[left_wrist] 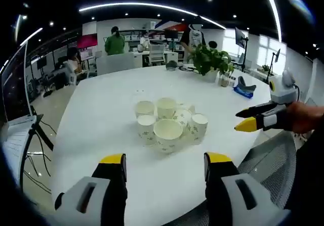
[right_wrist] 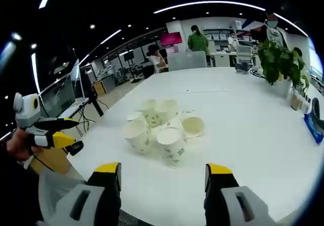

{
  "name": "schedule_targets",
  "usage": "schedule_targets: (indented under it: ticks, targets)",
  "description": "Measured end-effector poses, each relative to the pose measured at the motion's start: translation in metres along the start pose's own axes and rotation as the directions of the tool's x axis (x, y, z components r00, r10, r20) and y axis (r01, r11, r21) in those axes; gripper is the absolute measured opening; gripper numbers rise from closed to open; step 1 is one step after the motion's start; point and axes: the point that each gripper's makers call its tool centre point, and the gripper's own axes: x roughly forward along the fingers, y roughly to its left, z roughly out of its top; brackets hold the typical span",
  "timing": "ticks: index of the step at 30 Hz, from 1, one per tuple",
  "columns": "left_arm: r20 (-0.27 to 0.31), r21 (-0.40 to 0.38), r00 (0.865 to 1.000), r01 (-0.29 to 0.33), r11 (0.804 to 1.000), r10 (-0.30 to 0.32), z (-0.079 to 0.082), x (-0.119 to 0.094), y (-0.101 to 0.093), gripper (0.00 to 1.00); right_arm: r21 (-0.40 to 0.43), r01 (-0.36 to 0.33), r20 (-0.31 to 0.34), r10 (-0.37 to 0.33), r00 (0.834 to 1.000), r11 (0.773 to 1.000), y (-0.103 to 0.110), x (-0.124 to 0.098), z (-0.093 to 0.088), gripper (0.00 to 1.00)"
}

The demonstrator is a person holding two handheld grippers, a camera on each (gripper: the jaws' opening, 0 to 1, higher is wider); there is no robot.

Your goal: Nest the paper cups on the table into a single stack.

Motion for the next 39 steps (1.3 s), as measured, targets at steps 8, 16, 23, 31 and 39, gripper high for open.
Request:
schedule_targets:
  ticks: [8,16,23,31,39]
  targets:
    - [-0.001,-0.003,1.000,0.000,1.000,0.000,-0.0013,0.0001,0.0002,0.61,-0.009,-0.003,-0.008,0.003,1.000,1.000,0.0040,-0.0013,-0.0008,0.67]
    - [0.000,0.000,1.000,-0.002,1.000,0.002,-0.0009,-0.0003,0.0008,0.61,-0.011,-0.002,-0.013,0.002,1.000,1.000,0.0042,-0.0010,-0.0023,0.67]
    - [0.002,-0.001,1.000,-0.002,1.000,0.002,-0.0001,-0.0003,0.0018,0.61,-0.013,0.000,-0.012,0.000,1.000,1.000,0.0024,-0.0008,-0.0027,0.67]
    - [0.006,0.018,1.000,0.006,1.000,-0.006,0.0029,0.0027,0.0006,0.62,-0.035,-0.003,-0.018,0.003,1.000,0.999,0.0017,0.0012,-0.0038,0.68]
    - [0.020,0.027,1.000,0.018,0.999,-0.019,0.0076,0.0012,-0.0034,0.62,-0.102,-0.011,-0.014,0.010,1.000,0.995,0.0056,0.0018,0.0028,0.72]
